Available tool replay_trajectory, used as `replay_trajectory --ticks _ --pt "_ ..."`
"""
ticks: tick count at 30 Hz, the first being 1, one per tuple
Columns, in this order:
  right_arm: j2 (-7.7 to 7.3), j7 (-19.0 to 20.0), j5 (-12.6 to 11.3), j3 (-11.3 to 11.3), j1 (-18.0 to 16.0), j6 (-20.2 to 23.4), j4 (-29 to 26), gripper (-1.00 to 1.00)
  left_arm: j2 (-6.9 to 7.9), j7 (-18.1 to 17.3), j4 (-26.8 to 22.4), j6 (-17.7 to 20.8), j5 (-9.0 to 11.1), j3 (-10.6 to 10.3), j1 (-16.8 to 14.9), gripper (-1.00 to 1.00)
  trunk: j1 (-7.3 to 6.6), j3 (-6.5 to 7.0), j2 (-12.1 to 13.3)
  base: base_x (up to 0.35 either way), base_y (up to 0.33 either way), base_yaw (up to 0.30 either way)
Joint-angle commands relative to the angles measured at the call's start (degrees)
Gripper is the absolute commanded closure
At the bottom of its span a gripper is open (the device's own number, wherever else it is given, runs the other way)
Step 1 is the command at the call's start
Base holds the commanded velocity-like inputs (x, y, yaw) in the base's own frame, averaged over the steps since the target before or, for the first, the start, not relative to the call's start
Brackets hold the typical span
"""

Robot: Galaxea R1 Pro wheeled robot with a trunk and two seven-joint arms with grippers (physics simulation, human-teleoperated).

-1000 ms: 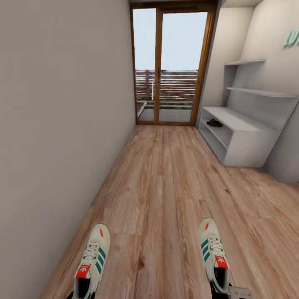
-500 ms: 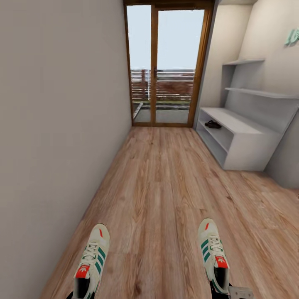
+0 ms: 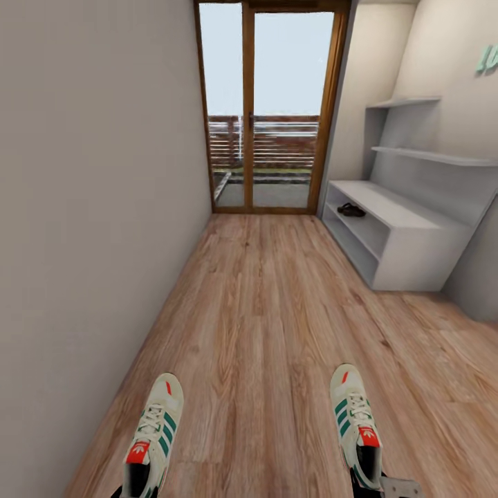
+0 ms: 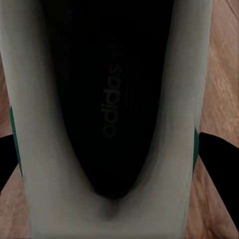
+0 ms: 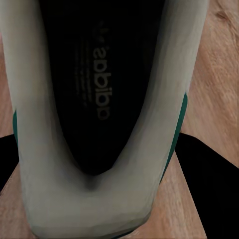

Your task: Pick up the two gym shoes and the two sandals from the corridor floor and place them onto the hallstand (shoe rack) in the corridor, making sure they are on the rack and not on the floor. Arrange them so the two gym shoes are next to each other and the two sandals are next to each other.

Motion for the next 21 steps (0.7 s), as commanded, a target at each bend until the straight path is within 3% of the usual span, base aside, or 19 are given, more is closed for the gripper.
replay_trajectory --ticks 1,21 --pt "0.03 0.48 0.2 -0.49 -0.05 -0.22 0.03 1.0 -0.1 -0.38 -0.09 -0.14 -0.56 0.42 -0.03 1.0 0.03 -0.04 -0.02 0.339 0.0 -0.002" --pt "-0.1 0.44 0.15 -0.49 -0.05 -0.26 0.07 1.0 -0.1 -0.38 -0.17 -0.22 -0.56 0.4 0.03 1.0 0.03 -0.04 -0.02 0.339 0.0 0.0"
